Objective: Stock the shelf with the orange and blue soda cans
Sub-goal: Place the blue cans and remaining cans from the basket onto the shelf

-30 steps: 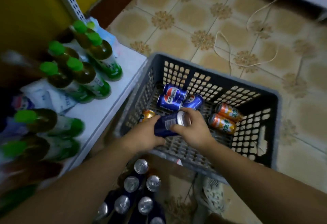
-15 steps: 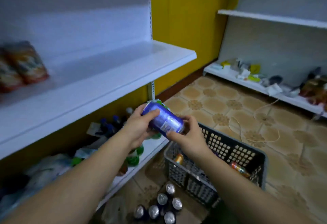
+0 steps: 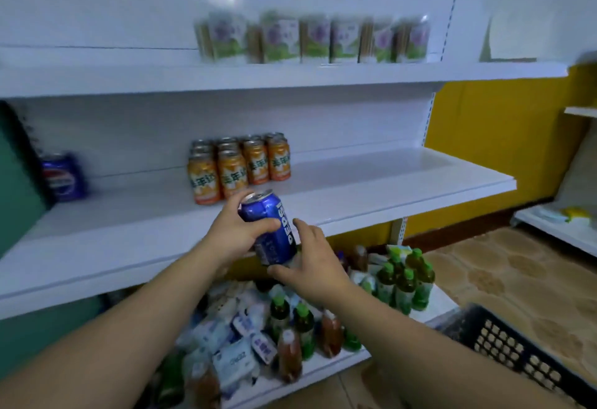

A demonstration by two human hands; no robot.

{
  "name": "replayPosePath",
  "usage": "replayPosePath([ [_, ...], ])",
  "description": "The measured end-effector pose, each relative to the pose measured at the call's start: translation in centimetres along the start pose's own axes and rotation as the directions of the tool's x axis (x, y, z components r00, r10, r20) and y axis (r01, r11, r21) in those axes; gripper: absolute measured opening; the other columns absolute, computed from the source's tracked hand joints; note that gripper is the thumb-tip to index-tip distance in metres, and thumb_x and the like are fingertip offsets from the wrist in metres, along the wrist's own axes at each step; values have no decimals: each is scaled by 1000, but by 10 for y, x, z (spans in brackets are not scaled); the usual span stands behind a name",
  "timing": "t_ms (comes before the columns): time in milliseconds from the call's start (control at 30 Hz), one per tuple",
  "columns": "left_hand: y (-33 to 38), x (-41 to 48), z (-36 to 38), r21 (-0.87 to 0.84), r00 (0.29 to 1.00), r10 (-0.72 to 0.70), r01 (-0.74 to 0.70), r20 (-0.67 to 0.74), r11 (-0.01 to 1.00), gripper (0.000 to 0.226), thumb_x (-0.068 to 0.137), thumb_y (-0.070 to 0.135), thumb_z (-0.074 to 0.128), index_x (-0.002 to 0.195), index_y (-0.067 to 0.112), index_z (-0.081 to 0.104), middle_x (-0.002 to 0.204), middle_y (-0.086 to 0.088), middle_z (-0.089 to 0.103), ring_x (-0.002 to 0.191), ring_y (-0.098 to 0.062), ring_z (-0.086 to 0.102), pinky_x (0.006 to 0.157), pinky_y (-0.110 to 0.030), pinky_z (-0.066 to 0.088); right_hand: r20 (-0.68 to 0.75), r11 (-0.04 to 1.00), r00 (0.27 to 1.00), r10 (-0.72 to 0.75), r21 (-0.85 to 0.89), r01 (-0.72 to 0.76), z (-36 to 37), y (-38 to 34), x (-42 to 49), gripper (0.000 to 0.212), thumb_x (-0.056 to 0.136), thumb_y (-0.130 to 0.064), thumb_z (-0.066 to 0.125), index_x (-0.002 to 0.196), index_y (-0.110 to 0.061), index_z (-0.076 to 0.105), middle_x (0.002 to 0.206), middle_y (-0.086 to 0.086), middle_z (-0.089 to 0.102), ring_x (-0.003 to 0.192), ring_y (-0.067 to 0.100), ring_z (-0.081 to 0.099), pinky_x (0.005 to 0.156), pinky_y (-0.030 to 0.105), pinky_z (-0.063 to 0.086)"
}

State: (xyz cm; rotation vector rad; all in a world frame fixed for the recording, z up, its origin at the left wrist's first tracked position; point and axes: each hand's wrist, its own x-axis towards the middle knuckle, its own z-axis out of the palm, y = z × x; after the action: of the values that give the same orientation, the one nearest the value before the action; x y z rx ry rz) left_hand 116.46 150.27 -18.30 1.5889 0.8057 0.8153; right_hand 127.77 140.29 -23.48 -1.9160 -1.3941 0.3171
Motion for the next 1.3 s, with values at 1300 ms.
replayPosePath([
  [1300,-83,53,-233,278,903,48,81,-426,957,91,60,17,87,136,24,38,123,2,57,110,-18,57,96,-37,48,496,776,854,-159,-472,419,150,-108,148,92,77,-85,30,151,-31,18,160,2,15,145,23,13,116,51,13],
])
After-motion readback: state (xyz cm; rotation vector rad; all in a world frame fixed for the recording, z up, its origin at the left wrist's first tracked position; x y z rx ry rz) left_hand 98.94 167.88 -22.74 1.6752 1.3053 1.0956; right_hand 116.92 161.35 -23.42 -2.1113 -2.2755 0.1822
